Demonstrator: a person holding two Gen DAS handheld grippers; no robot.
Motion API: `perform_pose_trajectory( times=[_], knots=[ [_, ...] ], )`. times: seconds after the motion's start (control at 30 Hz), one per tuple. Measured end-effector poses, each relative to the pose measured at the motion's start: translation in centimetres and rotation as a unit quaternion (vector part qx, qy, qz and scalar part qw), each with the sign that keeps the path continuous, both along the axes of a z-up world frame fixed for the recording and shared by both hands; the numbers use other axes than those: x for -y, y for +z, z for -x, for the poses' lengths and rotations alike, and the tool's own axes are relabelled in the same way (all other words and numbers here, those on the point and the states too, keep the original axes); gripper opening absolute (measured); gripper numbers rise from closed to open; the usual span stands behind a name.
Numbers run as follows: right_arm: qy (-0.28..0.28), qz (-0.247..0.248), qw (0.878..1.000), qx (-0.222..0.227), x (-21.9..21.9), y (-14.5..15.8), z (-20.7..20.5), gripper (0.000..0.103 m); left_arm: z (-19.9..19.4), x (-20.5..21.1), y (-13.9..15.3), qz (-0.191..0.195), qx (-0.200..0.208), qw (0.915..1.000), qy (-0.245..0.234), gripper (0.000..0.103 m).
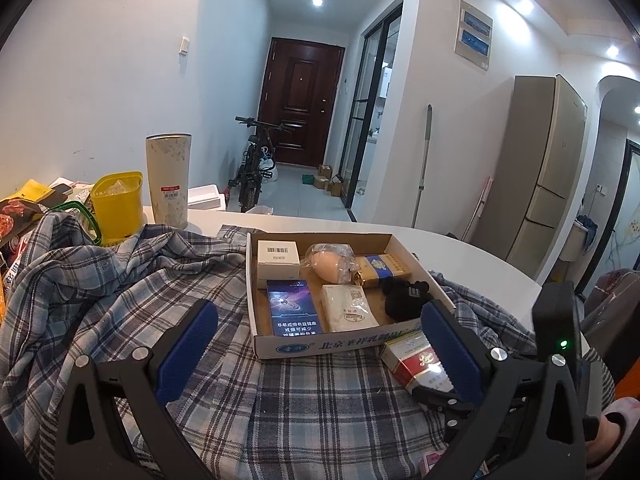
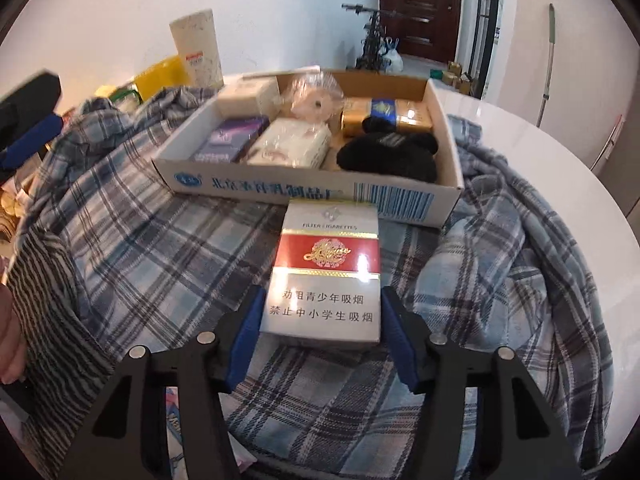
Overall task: Organize objects
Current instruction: 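Lift the red-and-white pack with the right gripper while the left gripper grasps the pink Manhua box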
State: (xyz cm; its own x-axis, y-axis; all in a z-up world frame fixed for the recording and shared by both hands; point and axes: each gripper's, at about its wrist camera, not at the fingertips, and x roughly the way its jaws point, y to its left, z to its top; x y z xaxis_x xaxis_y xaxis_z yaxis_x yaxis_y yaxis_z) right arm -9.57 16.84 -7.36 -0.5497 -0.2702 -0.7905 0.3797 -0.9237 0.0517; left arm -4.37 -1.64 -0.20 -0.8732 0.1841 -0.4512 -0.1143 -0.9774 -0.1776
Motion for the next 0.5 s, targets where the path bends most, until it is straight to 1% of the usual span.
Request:
perform_pose_trajectory(
  times=[0.07,0.17,0.33,0.4,0.5],
  knots=[
    [-0.003,0.004,1.0,-0.027,-0.3,1.0,-0.4,0.056,-0.1,-0.1,0.1,0.002,-0.004,1.0,0.001,0.103],
    [0.0,0.02,0.998,-0.064,-0.6,2.5,-1.0,0.056,-0.2,-0.5,0.1,0.016,-0.009,0.9998,0.004,0.103],
    [0.004,0.038,0.995,-0.095,-0.8,4.3,-1.9,0.056,-1.0,-1.1,0.8,0.029,-0.024,0.9993,0.003,0.103],
    [-0.003,0.034,0.992,-0.125,-1.1,5.4,-2.5,0.056,-1.1,-1.4,1.3,0.032,-0.019,0.9993,-0.001,0.103],
    [-0.017,0.035,0.985,-0.171,-1.8,7.3,-3.3,0.056,-1.2,-2.2,1.7,0.035,0.007,0.9993,-0.012,0.103]
  ],
)
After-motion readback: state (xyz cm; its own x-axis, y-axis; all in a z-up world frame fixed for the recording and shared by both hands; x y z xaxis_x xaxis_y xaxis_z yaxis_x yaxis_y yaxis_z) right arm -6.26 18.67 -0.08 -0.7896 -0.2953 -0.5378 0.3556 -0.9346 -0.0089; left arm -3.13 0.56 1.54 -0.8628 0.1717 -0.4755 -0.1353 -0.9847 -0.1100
